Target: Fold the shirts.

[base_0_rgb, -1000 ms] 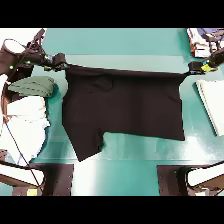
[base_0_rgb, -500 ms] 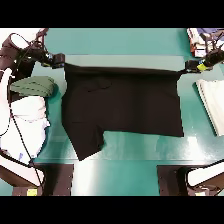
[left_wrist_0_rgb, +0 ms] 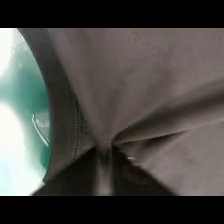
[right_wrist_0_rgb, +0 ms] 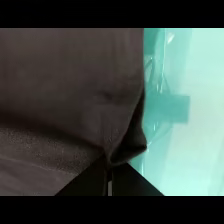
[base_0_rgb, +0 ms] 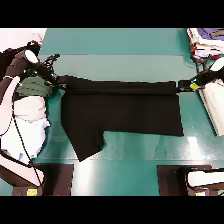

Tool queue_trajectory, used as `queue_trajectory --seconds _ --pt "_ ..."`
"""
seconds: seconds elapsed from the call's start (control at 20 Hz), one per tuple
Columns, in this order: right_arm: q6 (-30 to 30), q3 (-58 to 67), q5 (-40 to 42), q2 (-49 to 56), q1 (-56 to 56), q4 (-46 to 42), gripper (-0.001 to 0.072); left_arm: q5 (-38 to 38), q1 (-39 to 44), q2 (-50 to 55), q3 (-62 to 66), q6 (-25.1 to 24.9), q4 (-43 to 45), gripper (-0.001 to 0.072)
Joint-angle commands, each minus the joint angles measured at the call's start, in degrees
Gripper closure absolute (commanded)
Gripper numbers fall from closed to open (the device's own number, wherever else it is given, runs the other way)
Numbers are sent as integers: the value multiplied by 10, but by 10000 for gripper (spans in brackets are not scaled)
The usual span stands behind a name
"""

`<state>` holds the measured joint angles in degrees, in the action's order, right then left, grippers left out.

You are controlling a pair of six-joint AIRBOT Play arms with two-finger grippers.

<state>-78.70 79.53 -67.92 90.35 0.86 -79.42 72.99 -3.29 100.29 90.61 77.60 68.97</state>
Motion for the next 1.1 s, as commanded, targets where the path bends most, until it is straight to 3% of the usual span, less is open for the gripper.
queue_trajectory --seconds 0.0,0.05,0.1,0.3,0.75,1.05 --pt "0 -35 10 -14 13 3 473 1 0 0 -15 23 -12 139" --pt "-4 -35 8 -20 13 3 361 15 -2 -3 -15 31 -10 179" --pt "-6 -35 1 -31 10 1 361 31 -6 -11 -14 39 1 207" --pt "-8 -35 -60 -97 -33 20 361 53 -32 -101 -77 64 31 206" --pt "-8 -35 -83 -175 -59 49 361 -8 -33 -431 -555 66 -56 206" --pt "-8 -35 -96 -175 -58 49 361 -59 -33 -471 -661 65 -108 206"
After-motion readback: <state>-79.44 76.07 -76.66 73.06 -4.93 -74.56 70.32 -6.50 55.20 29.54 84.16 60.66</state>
